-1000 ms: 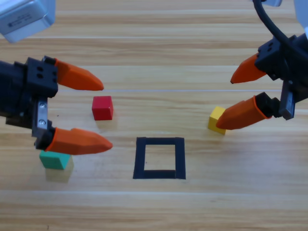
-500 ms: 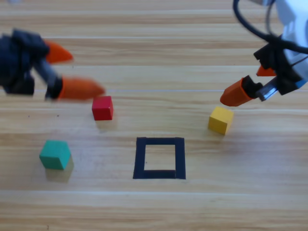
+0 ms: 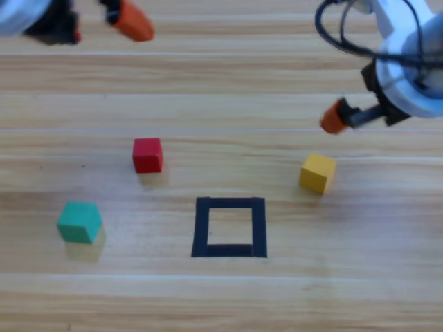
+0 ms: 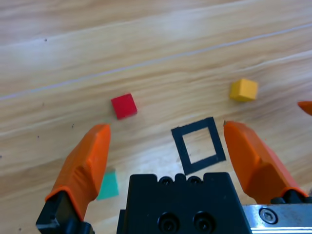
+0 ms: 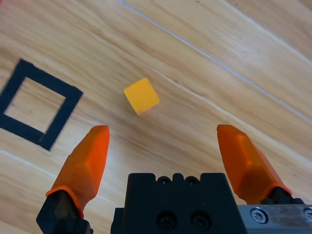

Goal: Stack the blocks in the rectangular block: red at the bottom, yellow in the middle, green on top

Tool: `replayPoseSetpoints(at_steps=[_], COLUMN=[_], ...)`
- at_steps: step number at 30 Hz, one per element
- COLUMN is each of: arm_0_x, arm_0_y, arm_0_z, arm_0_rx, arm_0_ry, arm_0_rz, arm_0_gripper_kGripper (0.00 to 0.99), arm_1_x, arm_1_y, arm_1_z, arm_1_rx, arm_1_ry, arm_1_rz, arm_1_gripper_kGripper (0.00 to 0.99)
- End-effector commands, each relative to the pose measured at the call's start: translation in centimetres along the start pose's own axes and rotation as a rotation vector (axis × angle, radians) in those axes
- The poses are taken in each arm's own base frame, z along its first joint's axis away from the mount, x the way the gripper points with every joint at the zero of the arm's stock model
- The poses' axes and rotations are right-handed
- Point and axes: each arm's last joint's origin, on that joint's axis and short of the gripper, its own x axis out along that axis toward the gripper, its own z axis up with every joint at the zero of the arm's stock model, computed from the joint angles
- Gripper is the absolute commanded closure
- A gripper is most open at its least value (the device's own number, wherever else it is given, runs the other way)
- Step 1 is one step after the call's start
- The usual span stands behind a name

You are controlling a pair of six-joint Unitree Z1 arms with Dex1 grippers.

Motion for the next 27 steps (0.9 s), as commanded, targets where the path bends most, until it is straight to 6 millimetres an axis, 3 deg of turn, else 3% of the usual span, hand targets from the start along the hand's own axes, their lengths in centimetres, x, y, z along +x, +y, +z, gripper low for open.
replayPoseSetpoints(at_steps=[1,12,17,27], arm_0_x=[9.1,16.4,18.3,23.1], arm_0_y=[0.5,1.9,2.4,2.9], arm_0_z=[3.2,3.8,4.1,2.0], arm_0_rx=[-0.098,-0.211,-0.235,-0.237], arm_0_ry=[0.239,0.435,0.482,0.597], arm_0_rz=[0.197,0.313,0.309,0.317], arm_0_gripper_kGripper=[0.017,0.013,0.013,0.013], arm_1_x=[4.2,8.1,9.3,13.0], arm_1_y=[1.4,2.5,2.3,2.4], arm_1_z=[1.7,2.2,1.8,2.0], arm_1_rx=[0.373,0.717,0.815,0.896], arm_1_ry=[0.121,0.188,0.223,0.269], arm_1_rz=[-0.041,-0.101,-0.168,-0.246], arm_1_gripper_kGripper=[0.008,0.000,0.004,0.014])
